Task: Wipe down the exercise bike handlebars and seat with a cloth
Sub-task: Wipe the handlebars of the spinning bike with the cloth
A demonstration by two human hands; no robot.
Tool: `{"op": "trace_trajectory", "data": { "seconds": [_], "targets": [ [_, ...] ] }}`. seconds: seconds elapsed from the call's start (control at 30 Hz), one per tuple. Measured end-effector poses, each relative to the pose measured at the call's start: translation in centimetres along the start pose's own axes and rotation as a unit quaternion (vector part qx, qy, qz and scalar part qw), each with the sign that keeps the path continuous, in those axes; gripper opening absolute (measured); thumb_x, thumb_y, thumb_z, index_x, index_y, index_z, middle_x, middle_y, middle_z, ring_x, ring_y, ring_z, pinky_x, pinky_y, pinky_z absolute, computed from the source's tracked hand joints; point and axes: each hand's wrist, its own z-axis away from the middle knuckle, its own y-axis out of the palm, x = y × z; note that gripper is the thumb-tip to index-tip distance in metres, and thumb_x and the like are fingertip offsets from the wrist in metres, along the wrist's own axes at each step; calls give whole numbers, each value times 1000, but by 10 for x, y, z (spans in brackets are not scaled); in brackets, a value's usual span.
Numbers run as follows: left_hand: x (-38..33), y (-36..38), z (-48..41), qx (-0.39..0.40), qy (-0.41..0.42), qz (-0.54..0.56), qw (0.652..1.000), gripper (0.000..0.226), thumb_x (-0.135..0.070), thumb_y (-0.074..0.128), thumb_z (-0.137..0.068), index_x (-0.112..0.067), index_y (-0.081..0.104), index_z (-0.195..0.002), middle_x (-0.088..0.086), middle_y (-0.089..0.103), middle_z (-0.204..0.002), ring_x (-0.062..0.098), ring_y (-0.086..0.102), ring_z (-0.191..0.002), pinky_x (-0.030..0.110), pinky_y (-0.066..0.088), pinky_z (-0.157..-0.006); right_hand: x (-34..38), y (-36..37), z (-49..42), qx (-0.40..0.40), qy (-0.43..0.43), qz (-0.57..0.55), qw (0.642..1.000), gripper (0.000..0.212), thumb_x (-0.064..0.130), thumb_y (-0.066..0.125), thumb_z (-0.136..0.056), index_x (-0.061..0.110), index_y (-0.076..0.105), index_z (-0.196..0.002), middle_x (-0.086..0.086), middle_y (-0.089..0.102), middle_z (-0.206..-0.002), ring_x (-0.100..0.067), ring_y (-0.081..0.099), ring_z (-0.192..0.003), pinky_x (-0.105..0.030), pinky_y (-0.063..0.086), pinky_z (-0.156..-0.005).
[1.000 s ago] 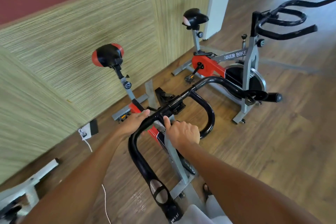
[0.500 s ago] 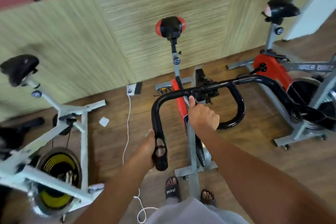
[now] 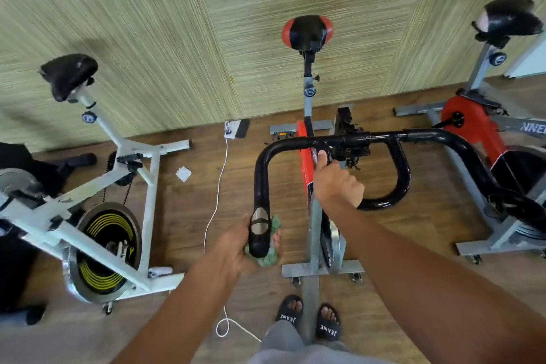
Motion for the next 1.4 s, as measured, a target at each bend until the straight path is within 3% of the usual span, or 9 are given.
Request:
{"op": "trace_trajectory", "data": {
  "seconds": [0.23,0.33,0.43,0.53,0.63,0.77,1.07,1.27,1.4],
  "targets": [
    [-24,12,-17,-26,44,-90,995,63,-53,29,-104,-6,60,-76,9,59,-60,22,54,-40,27,48,-40,0,-1,0,7,9,-2,1000,75,57,4,-103,11,52,-137,-17,66,-122,-36,61,-114,-44,43,-89],
    [-32,17,-13,-49,121,-193,973,65,-59,31,-102,-5,65,-89,10,68,-74,25,64,-61,34,56,-62,-2,-4,-2,22,13,-26,999,72,58,5,-102,14,50,-137,-17,63,-126,-36,59,-117,-45,41,-93],
    [-42,19,-10,-133,254,-369,884,63,-58,31,-102,-5,59,-122,15,64,-118,32,61,-112,41,46,-102,-5,-9,2,24,-2,-101,995,59,57,17,-103,17,47,-135,-12,61,-126,-34,58,-115,-43,38,-89],
    [-56,26,0,-160,359,-458,797,58,-53,32,-103,-4,55,-122,10,60,-106,26,56,-100,38,44,-96,-12,-16,5,44,-24,-158,986,51,56,32,-102,19,46,-135,-9,58,-128,-32,57,-115,-41,41,-91],
    [-48,32,6,-148,291,-393,860,55,-51,30,-105,-5,53,-123,12,58,-117,28,56,-107,38,44,-93,-20,-18,10,103,-38,-62,992,51,56,33,-102,20,44,-136,-11,65,-121,-33,61,-112,-44,47,-96],
    [-16,16,5,-4,85,-109,990,50,-48,38,-104,-4,59,-96,11,61,-75,24,61,-51,31,55,-49,-19,-16,18,82,-60,12,995,53,60,28,-102,20,42,-135,-8,69,-111,-30,65,-108,-41,44,-91],
    [-11,8,4,72,10,91,993,63,-50,26,-105,1,61,-94,16,59,-75,24,57,-38,30,52,-43,-18,-12,17,60,-48,20,997,64,64,19,-101,18,42,-138,-11,69,-112,-32,64,-106,-43,44,-90],
    [10,-1,21,147,-35,85,985,33,-22,43,-98,2,61,-85,15,57,-67,23,55,-38,25,51,-40,-18,-12,19,42,-56,12,997,59,59,17,-103,18,42,-138,-12,69,-111,-33,64,-106,-43,42,-87],
    [-8,5,9,82,-9,52,995,53,-39,37,-104,2,63,-81,13,58,-70,23,56,-43,26,51,-43,-18,-12,21,46,-56,4,997,55,58,20,-104,17,44,-132,-11,69,-110,-33,65,-105,-43,43,-90]
  ]
}}
